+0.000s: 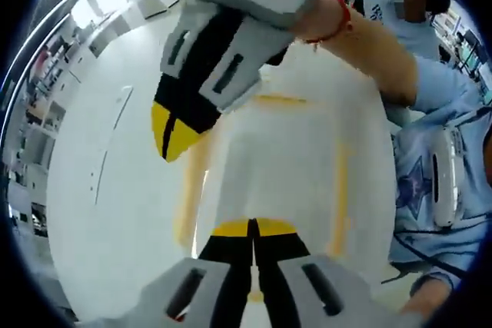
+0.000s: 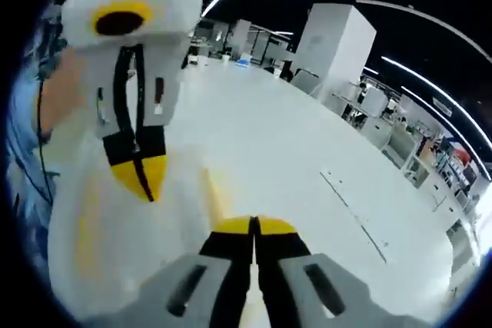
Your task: Snap each plastic latch of the storage box into its locked position after aligning the lid with the box until every specified latch is closed and the lid sits flush.
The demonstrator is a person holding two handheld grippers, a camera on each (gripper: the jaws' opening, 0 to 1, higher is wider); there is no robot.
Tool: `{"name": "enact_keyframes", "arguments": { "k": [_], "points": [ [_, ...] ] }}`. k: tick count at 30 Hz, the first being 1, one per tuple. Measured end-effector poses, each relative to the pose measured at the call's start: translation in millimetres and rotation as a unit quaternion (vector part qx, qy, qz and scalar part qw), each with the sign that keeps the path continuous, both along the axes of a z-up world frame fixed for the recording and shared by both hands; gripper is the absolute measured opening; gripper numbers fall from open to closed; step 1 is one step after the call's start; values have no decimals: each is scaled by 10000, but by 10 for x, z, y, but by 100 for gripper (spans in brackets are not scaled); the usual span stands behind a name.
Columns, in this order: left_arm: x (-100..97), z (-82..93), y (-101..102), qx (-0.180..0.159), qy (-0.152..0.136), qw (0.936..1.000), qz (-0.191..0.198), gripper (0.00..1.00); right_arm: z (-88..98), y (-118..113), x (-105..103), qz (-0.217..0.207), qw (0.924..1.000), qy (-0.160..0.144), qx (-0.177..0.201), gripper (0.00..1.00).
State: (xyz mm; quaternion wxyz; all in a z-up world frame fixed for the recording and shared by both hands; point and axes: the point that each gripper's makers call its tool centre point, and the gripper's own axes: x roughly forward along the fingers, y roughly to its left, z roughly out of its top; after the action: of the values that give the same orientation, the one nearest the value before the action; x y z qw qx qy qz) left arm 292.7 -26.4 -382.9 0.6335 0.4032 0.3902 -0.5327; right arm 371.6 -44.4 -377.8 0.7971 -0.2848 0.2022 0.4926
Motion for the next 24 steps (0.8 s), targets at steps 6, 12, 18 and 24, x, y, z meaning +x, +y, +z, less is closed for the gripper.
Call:
{"name": "enact_keyframes", "arguments": {
  "k": [6,12,18,24],
  "points": [
    [9,-9,9,98,-117,9999,-35,0,-134,108,-11,473,9968,614,-217,0],
    [29,-11,14,-31,14,10000,-31,0,-214,95,21,746,9911,946,-569,0],
    [49,-10,3,1,140,9999,6,0,-267,136,15,1240,9825,1137,-804,0],
    [35,-6,4,28,156,9999,31,0,-378,171,26,1662,9709,1424,-976,0]
  ]
}}
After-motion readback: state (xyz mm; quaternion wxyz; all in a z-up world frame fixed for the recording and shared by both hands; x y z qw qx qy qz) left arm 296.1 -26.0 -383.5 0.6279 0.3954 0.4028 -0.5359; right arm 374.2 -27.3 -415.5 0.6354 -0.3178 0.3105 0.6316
